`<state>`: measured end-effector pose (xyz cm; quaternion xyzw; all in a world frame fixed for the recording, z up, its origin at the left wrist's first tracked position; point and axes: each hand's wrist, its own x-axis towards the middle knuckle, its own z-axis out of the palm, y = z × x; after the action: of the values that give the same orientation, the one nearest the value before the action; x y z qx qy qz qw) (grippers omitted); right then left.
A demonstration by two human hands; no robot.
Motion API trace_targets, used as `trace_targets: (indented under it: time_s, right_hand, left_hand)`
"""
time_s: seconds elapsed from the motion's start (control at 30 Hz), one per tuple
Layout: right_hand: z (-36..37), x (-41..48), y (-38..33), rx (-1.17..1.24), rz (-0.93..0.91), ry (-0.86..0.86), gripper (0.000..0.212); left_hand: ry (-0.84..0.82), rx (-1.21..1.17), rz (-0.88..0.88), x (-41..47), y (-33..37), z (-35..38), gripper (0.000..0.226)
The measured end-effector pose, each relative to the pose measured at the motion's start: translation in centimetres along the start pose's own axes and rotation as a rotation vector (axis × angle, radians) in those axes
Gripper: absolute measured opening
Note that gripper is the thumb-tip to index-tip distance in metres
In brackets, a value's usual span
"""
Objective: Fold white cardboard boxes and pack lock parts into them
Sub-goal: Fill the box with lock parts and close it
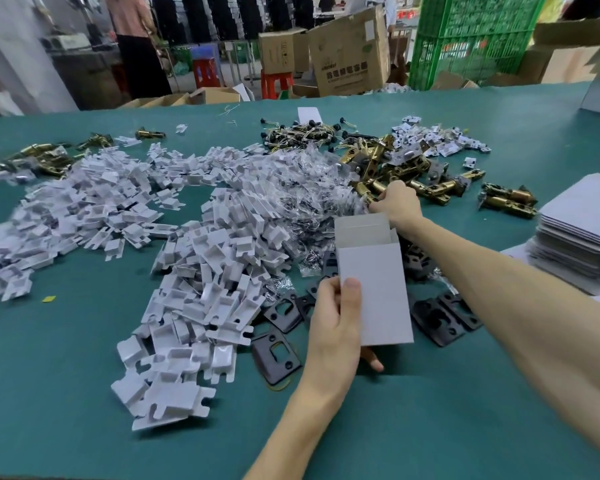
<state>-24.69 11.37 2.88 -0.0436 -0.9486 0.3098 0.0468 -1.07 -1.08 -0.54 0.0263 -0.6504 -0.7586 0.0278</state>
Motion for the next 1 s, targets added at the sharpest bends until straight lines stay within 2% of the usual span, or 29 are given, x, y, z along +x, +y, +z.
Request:
trace_targets:
  time_s: [0.07, 0.2, 0.27, 0.4, 0.57, 0.63, 0.77, 0.9, 1.0]
  right_hand:
    - [-0.4, -0.8, -0.2, 0.020, -0.011, 0.027, 0.021]
    - [-3.3, -3.3, -0.3, 0.022, -0.129, 0.158, 0.046]
    - [-5.9, -4.9, -0.2, 0.052, -0.167, 0.194, 0.052]
    - [-11.1, -8.8, -0.4, 0.277, -0.204, 0.203, 0.049]
    - [-15.1, -14.7, -1.9, 0.353, -0.466, 0.207, 0.039]
    - [-15.7, -16.8, -2.8, 0.298, -0.569, 0.201, 0.034]
    - [-16.0, -18.9, -3.9, 0.026, -0.681, 0.217, 0.021]
    - [-16.5, -19.4, -4.2, -0.130, -0.702, 0.281, 0.018]
    - [-15.9, -19.7, -4.2, -0.203, -0.713, 0.189, 0.020]
  left_hand:
    - [0.001, -0.004, 0.004, -0.1, 0.1, -0.1, 0.043]
    - [0.001, -0.027, 0.007, -0.1, 0.2, -0.1, 0.043]
    - [-0.008, -0.026, 0.011, -0.3, 0.4, -0.1, 0.040]
    - [0.024, -0.014, 0.035, -0.5, 0.6, -0.1, 0.028]
    - [0.121, 0.047, 0.174, -1.1, 0.9, 0.0, 0.040]
    - [0.120, 0.053, 0.203, -1.3, 1.0, 0.0, 0.042]
    - [0.058, 0.018, 0.193, -1.4, 0.9, -0.3, 0.041]
    - [-0.099, -0.012, 0.103, -1.1, 0.9, -0.7, 0.043]
    - [-0.143, -0.037, 0.091, -1.0, 0.9, -0.9, 0.043]
